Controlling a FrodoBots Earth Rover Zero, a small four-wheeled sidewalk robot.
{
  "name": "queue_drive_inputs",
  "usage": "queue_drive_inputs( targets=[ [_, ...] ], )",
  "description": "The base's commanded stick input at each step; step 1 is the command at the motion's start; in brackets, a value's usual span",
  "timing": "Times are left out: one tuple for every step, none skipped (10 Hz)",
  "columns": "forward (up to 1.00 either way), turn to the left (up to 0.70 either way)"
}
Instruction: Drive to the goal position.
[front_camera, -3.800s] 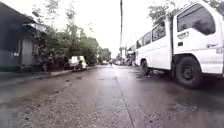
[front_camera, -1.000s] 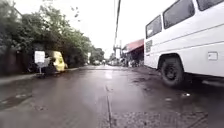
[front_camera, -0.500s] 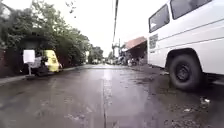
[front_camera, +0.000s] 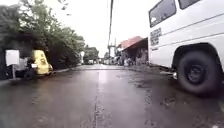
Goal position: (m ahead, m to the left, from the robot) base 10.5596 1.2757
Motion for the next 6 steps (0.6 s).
queue_drive_inputs(
  targets=[
    [1.00,0.00],
    [1.00,0.00],
    [1.00,0.00],
    [1.00,0.00],
    [1.00,0.00],
    [1.00,-0.20]
  ],
)
